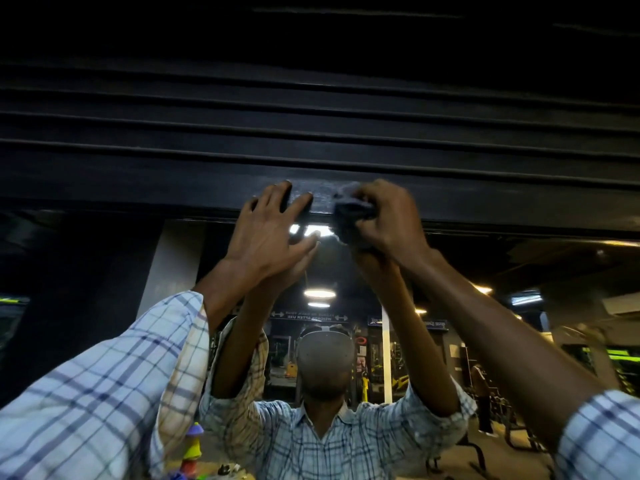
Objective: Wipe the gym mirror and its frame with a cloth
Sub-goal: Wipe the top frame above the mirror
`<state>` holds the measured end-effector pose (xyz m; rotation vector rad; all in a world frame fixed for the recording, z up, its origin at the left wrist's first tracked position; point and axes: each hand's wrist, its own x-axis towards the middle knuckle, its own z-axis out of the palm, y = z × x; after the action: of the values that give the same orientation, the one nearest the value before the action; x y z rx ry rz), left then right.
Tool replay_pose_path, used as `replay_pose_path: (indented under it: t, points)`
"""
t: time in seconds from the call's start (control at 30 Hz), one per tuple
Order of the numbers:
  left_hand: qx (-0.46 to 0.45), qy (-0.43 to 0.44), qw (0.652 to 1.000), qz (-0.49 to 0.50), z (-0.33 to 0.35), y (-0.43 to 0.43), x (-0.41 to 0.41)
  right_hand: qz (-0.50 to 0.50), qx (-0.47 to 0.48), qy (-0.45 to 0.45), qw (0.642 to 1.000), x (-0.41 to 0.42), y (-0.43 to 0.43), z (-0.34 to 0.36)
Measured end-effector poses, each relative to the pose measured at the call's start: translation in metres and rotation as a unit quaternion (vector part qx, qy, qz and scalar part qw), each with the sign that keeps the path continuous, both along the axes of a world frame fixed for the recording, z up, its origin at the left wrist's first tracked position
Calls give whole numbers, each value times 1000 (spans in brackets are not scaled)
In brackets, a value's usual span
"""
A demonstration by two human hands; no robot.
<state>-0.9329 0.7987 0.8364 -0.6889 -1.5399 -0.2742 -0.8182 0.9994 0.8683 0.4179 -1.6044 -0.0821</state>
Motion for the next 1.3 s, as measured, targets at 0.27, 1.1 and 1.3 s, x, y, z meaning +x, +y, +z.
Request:
replay_pose_path:
  t: [0.27, 1.1, 1.3]
  points:
    - [3, -19, 1000, 19, -2, -48, -24, 14, -23, -21, 999, -25, -53, 2]
    - [-11, -58, 996, 61, -12, -190, -97, 52, -79, -12, 995, -98, -171, 17]
    - [-8, -50, 997, 54, -13, -217, -116, 69, -161, 105, 979, -112, -201, 13]
